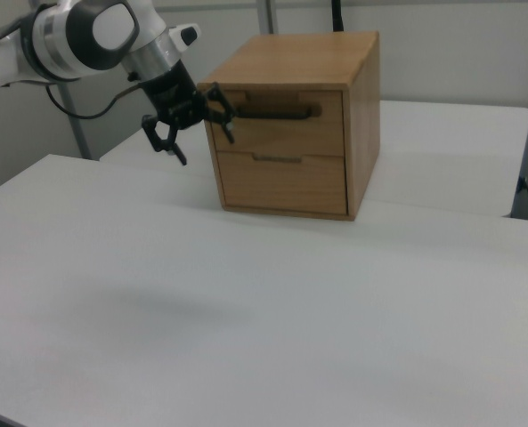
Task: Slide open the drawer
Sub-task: 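Move the gripper toward the black handle of the upper drawer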
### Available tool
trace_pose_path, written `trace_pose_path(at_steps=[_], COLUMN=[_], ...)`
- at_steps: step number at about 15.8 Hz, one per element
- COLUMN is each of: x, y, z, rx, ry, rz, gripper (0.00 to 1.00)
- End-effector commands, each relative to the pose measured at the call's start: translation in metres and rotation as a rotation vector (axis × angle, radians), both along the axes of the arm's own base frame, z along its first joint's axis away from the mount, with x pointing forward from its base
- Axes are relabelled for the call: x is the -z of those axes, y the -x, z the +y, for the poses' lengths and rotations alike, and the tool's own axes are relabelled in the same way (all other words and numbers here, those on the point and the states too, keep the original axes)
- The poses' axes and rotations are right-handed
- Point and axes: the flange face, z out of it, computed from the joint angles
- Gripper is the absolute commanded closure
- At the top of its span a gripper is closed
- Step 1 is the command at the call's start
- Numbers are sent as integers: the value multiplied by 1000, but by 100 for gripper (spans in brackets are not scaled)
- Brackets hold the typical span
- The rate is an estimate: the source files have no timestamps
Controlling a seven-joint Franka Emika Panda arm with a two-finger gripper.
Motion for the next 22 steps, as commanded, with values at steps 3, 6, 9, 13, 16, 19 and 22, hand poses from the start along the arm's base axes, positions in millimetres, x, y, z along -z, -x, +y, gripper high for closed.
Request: trace_pose_path(at_steps=[3, 6, 9, 13, 16, 19, 22], x=[8, 16, 34, 77, 89, 89, 99], y=[-40, -61, -79, -100, -115, -125, -136], z=[11, 22, 37, 51, 62, 77, 79], rx=[-209, -284, -407, -515, -543, -552, -530], ry=[86, 173, 313, 362, 369, 361, 350], rz=[-176, -283, -364, -421, -455, -484, -495], gripper=[0, 6, 7, 19, 27, 43, 46])
